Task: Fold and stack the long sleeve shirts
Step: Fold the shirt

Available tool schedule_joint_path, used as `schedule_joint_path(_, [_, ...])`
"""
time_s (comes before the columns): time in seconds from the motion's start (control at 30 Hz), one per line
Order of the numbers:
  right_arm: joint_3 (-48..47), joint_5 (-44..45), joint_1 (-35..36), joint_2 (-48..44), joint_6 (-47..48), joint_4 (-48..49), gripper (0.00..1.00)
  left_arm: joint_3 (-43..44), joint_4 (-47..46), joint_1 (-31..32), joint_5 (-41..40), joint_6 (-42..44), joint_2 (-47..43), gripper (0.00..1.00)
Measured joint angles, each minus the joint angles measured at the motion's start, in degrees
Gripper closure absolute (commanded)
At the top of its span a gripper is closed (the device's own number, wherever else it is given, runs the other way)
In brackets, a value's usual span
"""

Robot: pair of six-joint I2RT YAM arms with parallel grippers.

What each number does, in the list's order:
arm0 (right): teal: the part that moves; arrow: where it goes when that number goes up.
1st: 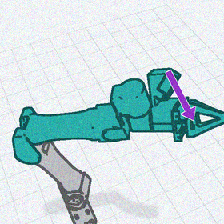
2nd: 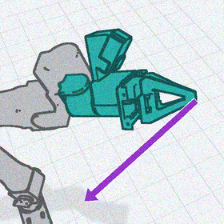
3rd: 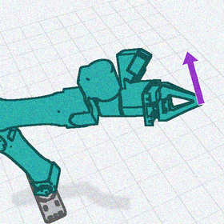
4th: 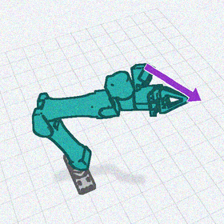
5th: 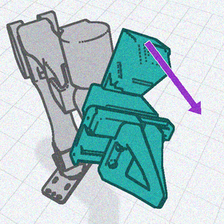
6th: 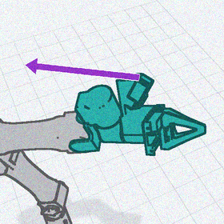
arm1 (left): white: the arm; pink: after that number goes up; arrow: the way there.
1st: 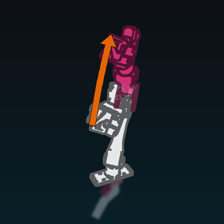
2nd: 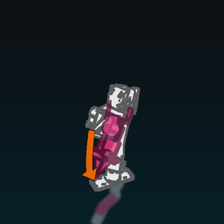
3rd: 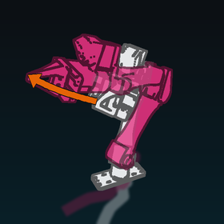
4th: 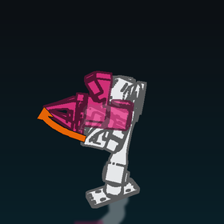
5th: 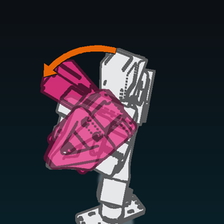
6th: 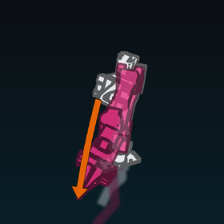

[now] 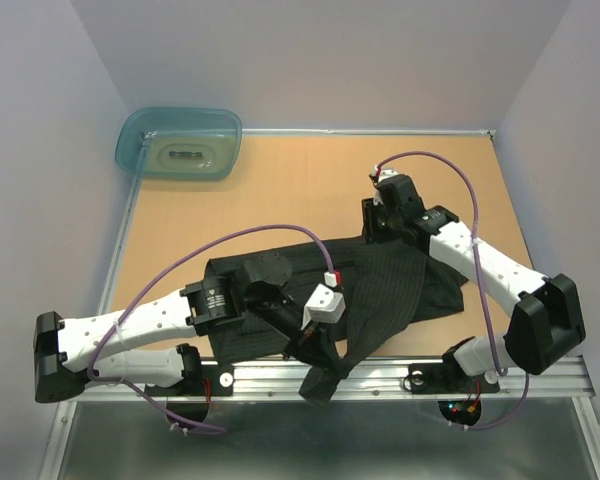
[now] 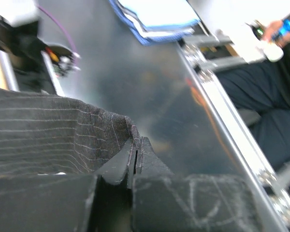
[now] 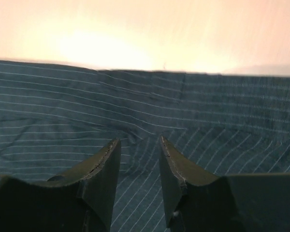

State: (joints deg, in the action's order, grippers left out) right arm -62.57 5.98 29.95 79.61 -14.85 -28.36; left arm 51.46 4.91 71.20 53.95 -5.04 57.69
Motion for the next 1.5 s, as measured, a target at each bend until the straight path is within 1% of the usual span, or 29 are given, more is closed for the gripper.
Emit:
schedule_joint_path(0.13, [3.6,1.3,-1.5,3.4,-1.9,-0.3,0.57,0.0,-3.4,0.0,-5.0,-1.6,0.1,1.0])
schedule_joint_path(0.23, [5.3,2.4,-2.6,4.8,-3.4,-0.9,0.57,0.0,-4.1,0.0,-12.4,-4.0,0.7,1.0])
schedule_joint_path(0.33, [5.6,3.2,-3.3,4.2,-4.7,-1.2,0.56,0.0,-3.2,-1.2,-20.2,-6.6,1.4,1.0])
schedule_joint_path(0.4, [5.8,3.7,-3.3,2.8,-5.4,-1.2,0.56,0.0,-1.4,-5.0,-24.9,-9.4,1.7,1.0])
schedule_joint_path(0.57, [6.2,5.9,-3.3,-2.8,-6.6,-1.1,0.53,0.0,2.1,-17.4,-31.3,-15.2,2.3,1.0])
schedule_joint_path(0.6, [6.3,6.2,-3.3,-3.7,-6.8,-1.1,0.53,0.0,3.0,-18.6,-32.2,-16.0,2.5,1.0])
schedule_joint_path(0.83, [8.5,7.2,-3.3,-6.9,-8.2,-1.3,0.52,0.4,13.3,-26.6,-34.6,-20.9,7.4,1.0])
schedule_joint_path(0.93, [9.9,7.3,-3.3,-8.0,-8.7,-1.7,0.52,0.4,16.9,-30.9,-35.1,-22.2,7.8,1.0])
schedule_joint_path(1.13, [10.3,6.8,-3.3,-10.4,-8.7,-2.1,0.52,-1.3,19.1,-40.6,-35.5,-22.9,6.6,1.0])
schedule_joint_path(1.23, [10.3,4.7,-3.3,-11.4,-7.5,-2.1,0.52,-3.1,20.4,-45.2,-35.9,-22.9,6.7,1.0])
schedule_joint_path(1.5, [10.7,-1.1,-3.3,-11.7,-4.5,-2.2,0.52,-4.3,22.4,-51.4,-36.8,-22.8,8.5,1.0])
